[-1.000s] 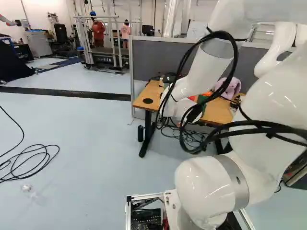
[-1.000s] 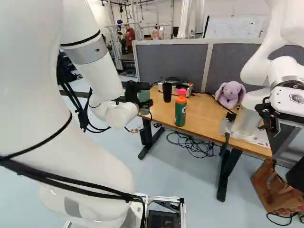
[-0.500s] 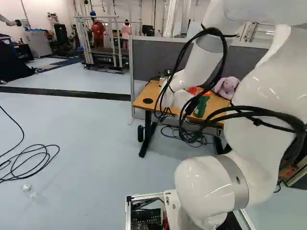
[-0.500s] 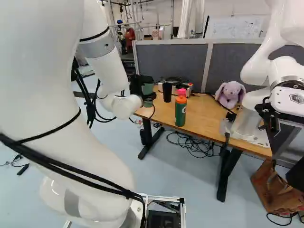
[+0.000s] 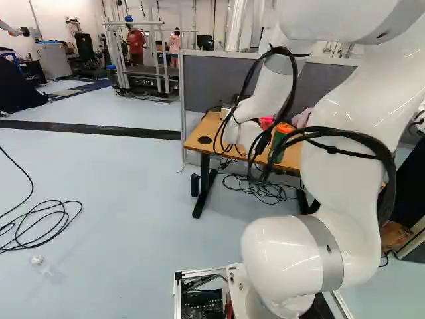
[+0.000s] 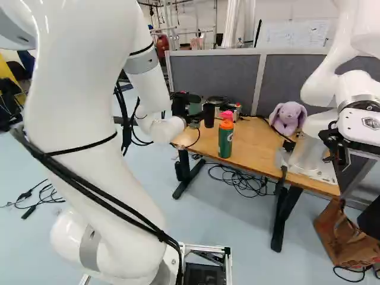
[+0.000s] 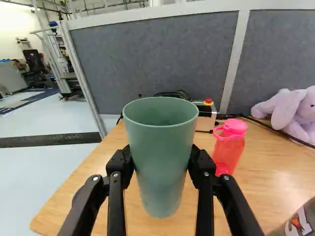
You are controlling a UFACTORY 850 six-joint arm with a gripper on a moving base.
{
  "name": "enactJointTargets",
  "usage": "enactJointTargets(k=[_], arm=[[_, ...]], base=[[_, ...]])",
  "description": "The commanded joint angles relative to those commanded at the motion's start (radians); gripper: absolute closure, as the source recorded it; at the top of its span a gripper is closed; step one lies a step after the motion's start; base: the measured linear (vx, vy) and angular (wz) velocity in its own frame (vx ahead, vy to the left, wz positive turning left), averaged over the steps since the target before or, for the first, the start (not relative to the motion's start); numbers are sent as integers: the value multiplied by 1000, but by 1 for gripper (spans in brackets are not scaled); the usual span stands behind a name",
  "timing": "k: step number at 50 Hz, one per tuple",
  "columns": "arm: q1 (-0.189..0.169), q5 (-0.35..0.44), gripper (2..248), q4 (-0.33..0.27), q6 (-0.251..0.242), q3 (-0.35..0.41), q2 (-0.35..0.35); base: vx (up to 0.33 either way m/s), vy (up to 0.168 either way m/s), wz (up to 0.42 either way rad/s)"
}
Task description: Place the green cup on the table
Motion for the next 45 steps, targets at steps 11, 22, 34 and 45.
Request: enactJointTargets(k=[11,22,34,45], arm=[[-2,20,123,16,0,-6,-30],[-2,21,123,17,0,-8,-57],[-2,21,123,17,0,-11,-88],[-2,27,123,17,0,-15,-116]], base=[[0,0,0],[0,0,0],[0,0,0],[0,0,0]])
